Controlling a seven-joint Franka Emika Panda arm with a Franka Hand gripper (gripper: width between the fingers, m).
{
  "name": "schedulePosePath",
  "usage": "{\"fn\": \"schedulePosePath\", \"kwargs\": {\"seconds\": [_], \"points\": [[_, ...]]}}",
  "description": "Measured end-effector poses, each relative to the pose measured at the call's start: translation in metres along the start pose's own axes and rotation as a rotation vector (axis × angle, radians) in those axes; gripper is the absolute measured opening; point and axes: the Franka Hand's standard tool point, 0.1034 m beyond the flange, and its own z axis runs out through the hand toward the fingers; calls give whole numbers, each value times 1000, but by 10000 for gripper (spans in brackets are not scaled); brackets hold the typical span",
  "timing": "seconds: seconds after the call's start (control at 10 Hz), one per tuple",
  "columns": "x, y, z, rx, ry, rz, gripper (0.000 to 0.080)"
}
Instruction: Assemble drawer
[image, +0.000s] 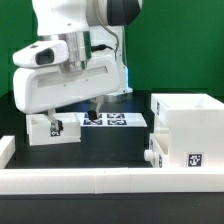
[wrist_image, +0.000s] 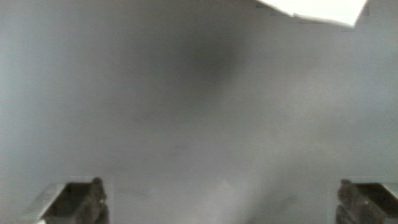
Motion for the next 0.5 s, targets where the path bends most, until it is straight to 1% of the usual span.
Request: {"fn": "schedulePosePath", "kwargs": {"seconds": [0.1, 0.3, 0.4, 0.5], "points": [[-10, -4, -9, -9, -6, 36, 648], [-24, -14, -23, -25, -13, 68, 648], [-29, -17, -32, -35, -11, 66, 648], [-29, -18, -31, -33, -13, 63, 648]]}}
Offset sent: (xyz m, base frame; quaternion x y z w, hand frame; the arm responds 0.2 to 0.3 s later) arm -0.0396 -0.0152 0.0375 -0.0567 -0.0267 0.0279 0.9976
